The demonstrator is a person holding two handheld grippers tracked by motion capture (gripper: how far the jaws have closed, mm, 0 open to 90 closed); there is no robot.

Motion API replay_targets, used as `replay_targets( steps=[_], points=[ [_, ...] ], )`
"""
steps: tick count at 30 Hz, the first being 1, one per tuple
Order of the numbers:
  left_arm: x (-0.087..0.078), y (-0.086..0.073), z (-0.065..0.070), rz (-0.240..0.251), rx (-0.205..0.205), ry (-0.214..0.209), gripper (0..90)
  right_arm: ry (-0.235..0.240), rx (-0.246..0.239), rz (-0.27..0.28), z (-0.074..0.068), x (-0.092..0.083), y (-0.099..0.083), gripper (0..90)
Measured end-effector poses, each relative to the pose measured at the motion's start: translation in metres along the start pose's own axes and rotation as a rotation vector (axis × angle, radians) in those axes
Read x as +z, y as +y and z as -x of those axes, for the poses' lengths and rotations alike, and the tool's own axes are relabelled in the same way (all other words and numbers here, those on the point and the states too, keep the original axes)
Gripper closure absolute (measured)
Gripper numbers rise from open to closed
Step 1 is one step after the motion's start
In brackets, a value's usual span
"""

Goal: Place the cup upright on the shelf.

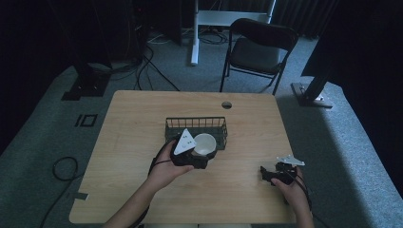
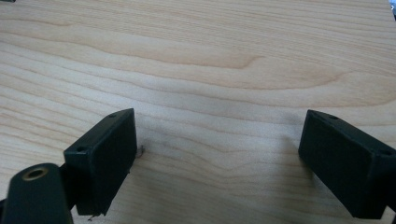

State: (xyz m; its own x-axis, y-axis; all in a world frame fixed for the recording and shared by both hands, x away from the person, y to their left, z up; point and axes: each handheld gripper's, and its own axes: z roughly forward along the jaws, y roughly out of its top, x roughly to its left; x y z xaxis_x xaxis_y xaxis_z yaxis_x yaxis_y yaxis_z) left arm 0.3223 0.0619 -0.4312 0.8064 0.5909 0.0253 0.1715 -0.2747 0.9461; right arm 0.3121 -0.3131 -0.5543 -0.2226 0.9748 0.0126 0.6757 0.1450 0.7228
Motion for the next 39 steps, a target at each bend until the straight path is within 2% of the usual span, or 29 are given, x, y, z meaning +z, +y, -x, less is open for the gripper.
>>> replay_targets(
  steps=[9,23,28,30,39],
  points=[
    [-0.007,0.018,-0.013,0.027,0.003,0.047,20.6,-0.001,-0.002,0.001,0.000,0.000,0.000,11.0],
    [-0.006,0.034,-0.043,0.082,-0.044,0.160,20.6,0.000,-0.002,0.001,0.000,0.000,0.000,11.0],
    [0.000,0.034,-0.056,0.094,-0.078,0.217,20.6,0.000,-0.001,0.001,0.000,0.000,0.000,11.0],
    [0.003,0.032,-0.061,0.094,-0.080,0.247,20.6,0.000,-0.001,0.001,0.000,0.000,0.000,11.0],
    [0.019,0.019,-0.078,0.076,-0.142,0.287,20.6,0.000,-0.001,0.001,0.000,0.000,0.000,11.0]
  ],
)
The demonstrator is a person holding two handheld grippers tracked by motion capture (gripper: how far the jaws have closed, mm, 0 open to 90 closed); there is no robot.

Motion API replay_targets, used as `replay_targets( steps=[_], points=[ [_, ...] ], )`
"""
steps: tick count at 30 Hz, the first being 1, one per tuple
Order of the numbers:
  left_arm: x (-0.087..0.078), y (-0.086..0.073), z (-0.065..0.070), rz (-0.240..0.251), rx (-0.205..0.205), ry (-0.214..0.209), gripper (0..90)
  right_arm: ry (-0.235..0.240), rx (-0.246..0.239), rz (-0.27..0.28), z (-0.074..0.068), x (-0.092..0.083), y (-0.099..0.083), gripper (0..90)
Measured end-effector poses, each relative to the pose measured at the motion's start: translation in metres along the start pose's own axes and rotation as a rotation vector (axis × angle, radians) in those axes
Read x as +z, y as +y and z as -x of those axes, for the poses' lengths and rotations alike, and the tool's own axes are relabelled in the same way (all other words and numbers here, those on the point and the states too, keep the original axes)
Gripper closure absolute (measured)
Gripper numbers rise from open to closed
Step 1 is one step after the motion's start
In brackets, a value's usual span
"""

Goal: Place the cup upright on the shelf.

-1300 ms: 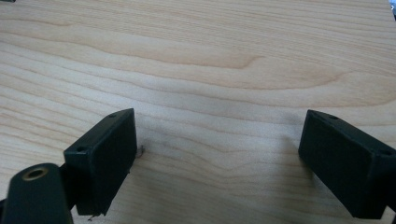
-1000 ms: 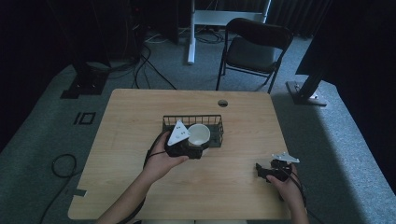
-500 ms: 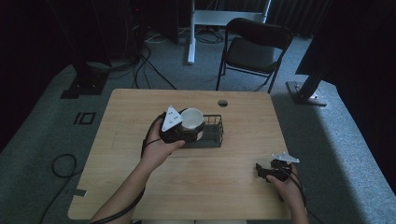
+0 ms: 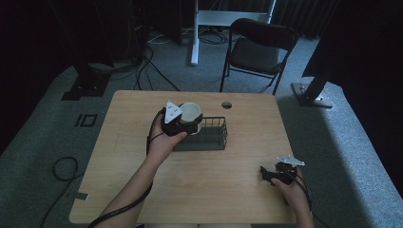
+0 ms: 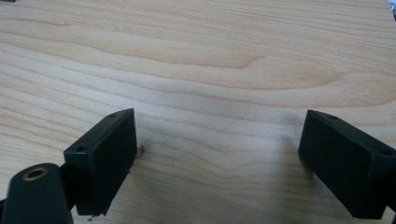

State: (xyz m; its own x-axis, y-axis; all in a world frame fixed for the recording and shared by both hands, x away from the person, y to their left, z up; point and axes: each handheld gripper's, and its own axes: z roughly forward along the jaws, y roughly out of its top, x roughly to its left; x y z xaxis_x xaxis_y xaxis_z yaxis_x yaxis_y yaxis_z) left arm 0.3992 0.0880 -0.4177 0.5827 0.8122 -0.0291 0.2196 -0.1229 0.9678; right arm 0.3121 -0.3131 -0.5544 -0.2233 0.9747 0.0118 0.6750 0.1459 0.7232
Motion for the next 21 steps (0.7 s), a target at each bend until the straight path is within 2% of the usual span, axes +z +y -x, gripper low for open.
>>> replay_targets(
  steps=[9,12,21],
  points=[
    [0.021,-0.019,-0.013,-0.047,-0.031,0.037,20.6,0.000,0.000,0.000,0.000,0.000,0.000,11.0],
    [0.025,-0.025,-0.015,-0.063,-0.029,0.041,20.6,0.000,0.000,0.000,0.000,0.000,0.000,11.0],
    [0.034,-0.033,-0.011,-0.082,-0.026,0.029,20.6,0.000,0.000,0.000,0.000,0.000,0.000,11.0]
  ],
)
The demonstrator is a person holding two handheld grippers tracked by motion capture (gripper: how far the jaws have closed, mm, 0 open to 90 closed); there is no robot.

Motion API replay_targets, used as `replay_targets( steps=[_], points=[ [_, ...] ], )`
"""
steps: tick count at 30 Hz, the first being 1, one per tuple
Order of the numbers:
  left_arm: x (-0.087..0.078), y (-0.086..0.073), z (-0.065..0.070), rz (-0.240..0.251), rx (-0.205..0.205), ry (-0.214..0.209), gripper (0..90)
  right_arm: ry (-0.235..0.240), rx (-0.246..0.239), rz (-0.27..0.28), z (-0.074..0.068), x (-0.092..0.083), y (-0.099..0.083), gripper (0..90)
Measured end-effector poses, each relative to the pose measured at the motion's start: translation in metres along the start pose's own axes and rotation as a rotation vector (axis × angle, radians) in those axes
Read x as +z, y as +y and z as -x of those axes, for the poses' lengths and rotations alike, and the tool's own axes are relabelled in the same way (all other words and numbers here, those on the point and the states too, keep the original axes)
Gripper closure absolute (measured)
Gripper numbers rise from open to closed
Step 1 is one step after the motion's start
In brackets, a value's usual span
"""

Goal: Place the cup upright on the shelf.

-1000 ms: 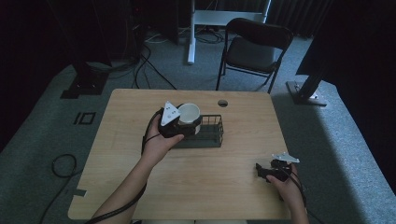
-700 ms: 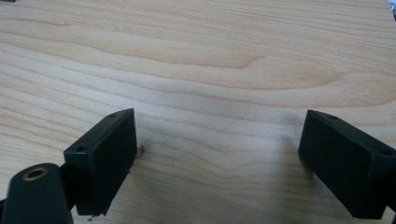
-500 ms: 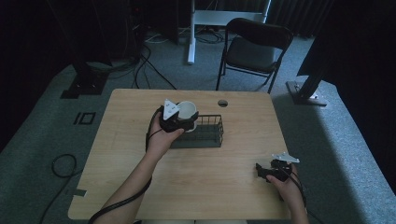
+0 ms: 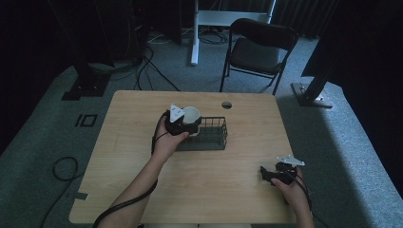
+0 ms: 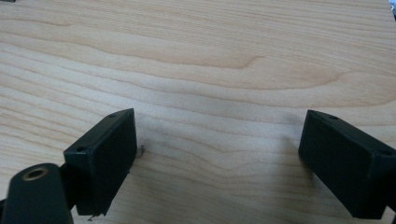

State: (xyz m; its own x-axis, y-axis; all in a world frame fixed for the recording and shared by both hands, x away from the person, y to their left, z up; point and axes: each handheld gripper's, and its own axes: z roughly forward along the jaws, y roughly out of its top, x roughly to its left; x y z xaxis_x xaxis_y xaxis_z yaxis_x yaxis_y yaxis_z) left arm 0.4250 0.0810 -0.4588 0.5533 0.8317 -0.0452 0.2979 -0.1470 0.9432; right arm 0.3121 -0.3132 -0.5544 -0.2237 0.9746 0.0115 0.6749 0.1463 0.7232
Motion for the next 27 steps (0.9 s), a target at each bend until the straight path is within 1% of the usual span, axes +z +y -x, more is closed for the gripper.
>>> replay_targets(
  steps=[1,4,6,12,14,15,20,21,22,23,25,26,27],
  points=[
    [0.000,0.000,0.000,0.000,0.000,0.000,20.6,0.000,0.000,0.000,0.000,0.000,0.000,11.0],
    [0.004,-0.004,0.003,-0.022,0.016,-0.008,20.6,0.000,0.000,0.000,0.000,0.000,0.000,11.0],
    [0.005,-0.005,0.004,-0.025,0.016,-0.019,20.6,0.000,0.000,0.000,0.000,0.000,0.000,11.0],
    [0.009,-0.009,0.006,-0.037,0.022,-0.020,20.6,0.000,0.001,0.000,0.000,0.000,0.000,11.0],
    [0.009,-0.011,0.006,-0.046,0.042,-0.021,20.5,0.000,0.000,0.000,0.000,0.000,0.000,11.0],
    [0.009,-0.012,0.006,-0.041,0.042,-0.021,20.5,0.000,0.000,0.000,0.000,0.000,0.000,11.0],
    [0.009,-0.011,0.007,-0.055,0.056,-0.023,20.1,0.000,0.001,0.000,0.000,0.000,0.000,11.0],
    [0.010,-0.011,0.007,-0.069,0.054,-0.022,19.6,0.000,0.001,0.000,0.000,0.000,0.000,11.0],
    [0.010,-0.011,0.008,-0.081,0.051,-0.029,17.0,0.000,0.000,0.000,0.000,0.000,0.000,11.0],
    [0.010,-0.011,0.008,-0.087,0.057,-0.025,14.8,0.000,0.000,0.000,0.000,0.000,0.000,11.0],
    [0.010,-0.011,0.008,-0.090,0.059,-0.025,14.6,0.000,0.000,0.000,0.000,0.000,0.000,11.0],
    [0.009,-0.011,0.008,-0.094,0.056,-0.037,14.6,0.000,0.001,0.000,0.000,0.000,0.000,11.0],
    [0.008,-0.010,0.008,-0.094,0.067,-0.033,10.8,0.000,0.001,0.000,0.000,0.000,0.000,11.0]
  ],
)
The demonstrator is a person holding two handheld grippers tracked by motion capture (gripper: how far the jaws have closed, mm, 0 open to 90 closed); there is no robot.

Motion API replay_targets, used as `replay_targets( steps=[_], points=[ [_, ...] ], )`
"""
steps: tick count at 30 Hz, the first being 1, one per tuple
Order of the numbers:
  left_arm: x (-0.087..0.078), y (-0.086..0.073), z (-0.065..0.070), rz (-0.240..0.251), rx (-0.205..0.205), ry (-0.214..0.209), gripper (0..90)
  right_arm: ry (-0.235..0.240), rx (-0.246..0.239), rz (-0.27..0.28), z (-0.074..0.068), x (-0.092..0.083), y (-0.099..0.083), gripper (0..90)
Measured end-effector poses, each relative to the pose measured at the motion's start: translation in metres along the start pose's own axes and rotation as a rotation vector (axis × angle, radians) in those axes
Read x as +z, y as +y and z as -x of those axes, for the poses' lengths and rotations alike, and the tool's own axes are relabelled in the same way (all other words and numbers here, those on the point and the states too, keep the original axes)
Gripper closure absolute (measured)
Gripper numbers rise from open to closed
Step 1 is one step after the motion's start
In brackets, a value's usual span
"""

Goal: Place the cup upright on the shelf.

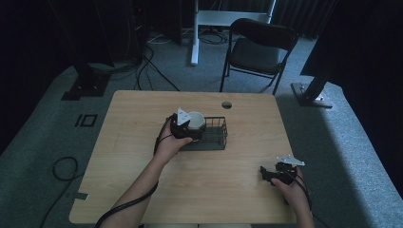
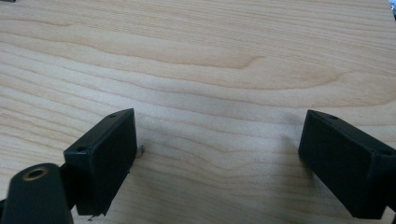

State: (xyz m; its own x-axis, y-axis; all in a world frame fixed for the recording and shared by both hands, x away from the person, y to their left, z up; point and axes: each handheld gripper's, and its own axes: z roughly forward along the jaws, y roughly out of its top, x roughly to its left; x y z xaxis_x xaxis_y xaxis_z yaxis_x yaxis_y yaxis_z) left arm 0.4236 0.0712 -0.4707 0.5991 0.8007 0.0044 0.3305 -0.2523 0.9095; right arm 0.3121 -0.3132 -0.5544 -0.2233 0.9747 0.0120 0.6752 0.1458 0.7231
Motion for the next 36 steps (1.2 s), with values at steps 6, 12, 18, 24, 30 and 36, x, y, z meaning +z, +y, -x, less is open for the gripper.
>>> replay_targets(
  steps=[6,12,18,24,30,36],
  points=[
    [-0.007,0.004,-0.001,0.004,-0.005,-0.009,9.7,0.000,0.000,0.000,0.000,0.000,0.000,11.1],
    [-0.016,0.005,-0.004,0.009,-0.003,0.005,9.7,0.000,-0.001,0.000,0.000,0.000,0.000,11.0],
    [-0.025,0.005,-0.006,0.001,0.019,0.015,9.7,0.000,0.000,0.000,0.000,0.000,0.000,11.0],
    [-0.035,0.004,-0.008,0.008,0.016,0.016,9.7,0.000,0.000,0.000,0.000,0.000,0.000,11.0],
    [-0.042,0.002,-0.009,0.008,0.011,0.006,9.7,0.000,-0.001,0.000,0.000,0.000,0.000,11.0],
    [-0.052,0.000,-0.007,0.010,0.013,-0.006,9.7,-0.001,-0.003,0.001,0.000,0.000,0.000,11.0]
  ],
)
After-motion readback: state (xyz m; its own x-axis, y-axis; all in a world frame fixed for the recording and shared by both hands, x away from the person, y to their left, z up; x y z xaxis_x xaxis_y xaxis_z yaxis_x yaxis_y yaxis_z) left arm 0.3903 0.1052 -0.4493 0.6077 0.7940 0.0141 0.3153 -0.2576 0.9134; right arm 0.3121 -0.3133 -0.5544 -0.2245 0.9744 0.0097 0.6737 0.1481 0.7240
